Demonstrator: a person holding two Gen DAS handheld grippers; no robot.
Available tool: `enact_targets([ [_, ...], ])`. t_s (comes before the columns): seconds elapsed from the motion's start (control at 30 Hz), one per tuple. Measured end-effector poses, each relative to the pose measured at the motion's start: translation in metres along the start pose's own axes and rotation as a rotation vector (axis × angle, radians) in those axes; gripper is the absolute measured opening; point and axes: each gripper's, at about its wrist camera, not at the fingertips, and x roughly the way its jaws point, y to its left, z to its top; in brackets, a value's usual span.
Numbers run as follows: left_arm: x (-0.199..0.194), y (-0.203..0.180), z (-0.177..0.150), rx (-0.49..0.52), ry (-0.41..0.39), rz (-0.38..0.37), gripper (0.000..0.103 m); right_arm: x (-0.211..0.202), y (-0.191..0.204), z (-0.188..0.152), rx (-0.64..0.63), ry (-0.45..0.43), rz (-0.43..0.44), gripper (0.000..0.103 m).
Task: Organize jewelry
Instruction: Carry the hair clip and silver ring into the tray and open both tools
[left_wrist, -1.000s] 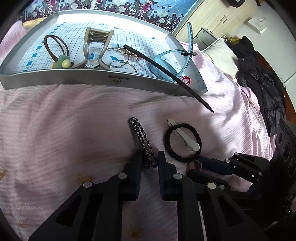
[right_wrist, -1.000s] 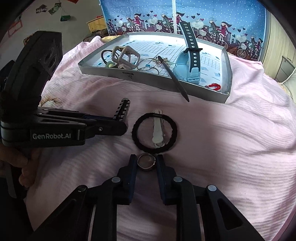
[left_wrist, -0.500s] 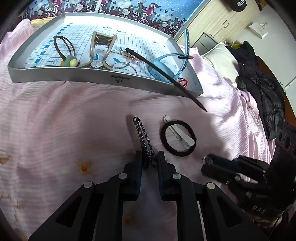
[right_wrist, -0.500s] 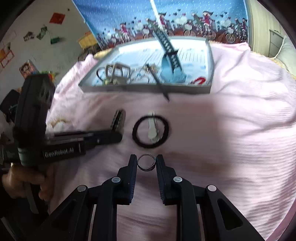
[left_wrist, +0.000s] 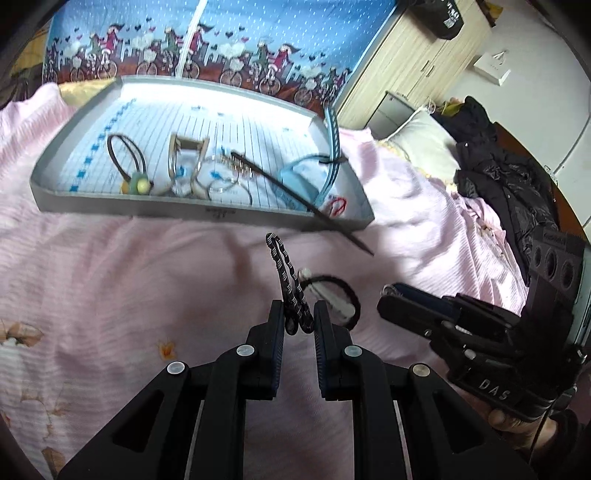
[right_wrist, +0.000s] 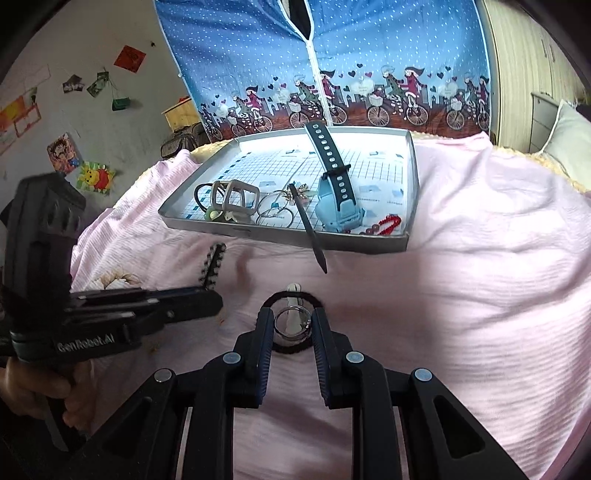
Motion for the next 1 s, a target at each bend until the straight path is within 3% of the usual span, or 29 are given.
enact_targets([
  [0.3, 0.007, -0.003, 0.029, 0.046, -0.092, -0.03, 0.012, -0.014, -0.007, 0.021, 0.0, -0.105, -0.011, 0.02],
  [0.47, 0.02, 0.013, 0.049, 0.006, -0.113, -0.031, 0.012, -0.003, -0.02, 0.04, 0.002, -0.155, -0.055, 0.02],
  [0.77, 0.046, 0.032, 0.074, 0.002, -0.095, 0.006, 0.012, 0.038, -0.044, 0.058, 0.043, -0.129, -0.074, 0.02],
  [1.0, 0.063, 0.041, 0.075, -0.002, -0.054, 0.023, 0.012, 0.054, -0.048, 0.053, 0.037, -0.078, -0.08, 0.02],
])
